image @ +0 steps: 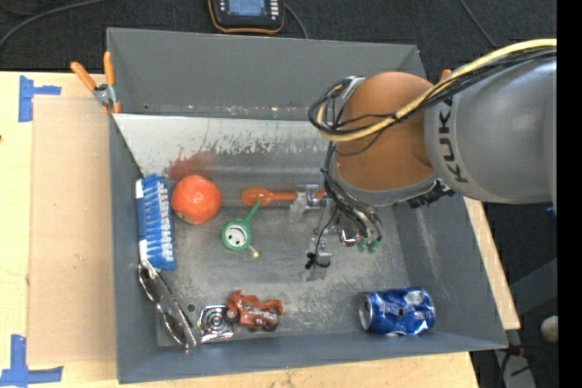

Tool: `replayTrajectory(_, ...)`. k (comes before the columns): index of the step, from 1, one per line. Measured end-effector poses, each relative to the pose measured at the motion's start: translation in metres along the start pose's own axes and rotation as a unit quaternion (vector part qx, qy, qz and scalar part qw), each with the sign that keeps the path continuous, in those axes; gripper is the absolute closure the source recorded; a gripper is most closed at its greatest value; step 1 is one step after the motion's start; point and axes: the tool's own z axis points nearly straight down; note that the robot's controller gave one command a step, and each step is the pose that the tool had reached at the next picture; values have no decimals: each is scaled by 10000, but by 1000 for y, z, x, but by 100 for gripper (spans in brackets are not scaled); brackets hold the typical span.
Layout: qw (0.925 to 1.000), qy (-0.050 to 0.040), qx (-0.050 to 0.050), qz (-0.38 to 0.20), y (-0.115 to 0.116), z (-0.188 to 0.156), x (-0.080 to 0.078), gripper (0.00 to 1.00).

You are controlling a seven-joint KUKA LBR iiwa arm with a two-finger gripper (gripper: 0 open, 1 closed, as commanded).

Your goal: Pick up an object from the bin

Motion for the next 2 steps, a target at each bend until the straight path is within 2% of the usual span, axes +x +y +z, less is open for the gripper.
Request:
replayTrajectory(1, 10000, -38, -2, 13, 0, -4, -1, 0)
replayTrajectory(2, 9979, 1, -3, -655, 70, 88, 42, 0)
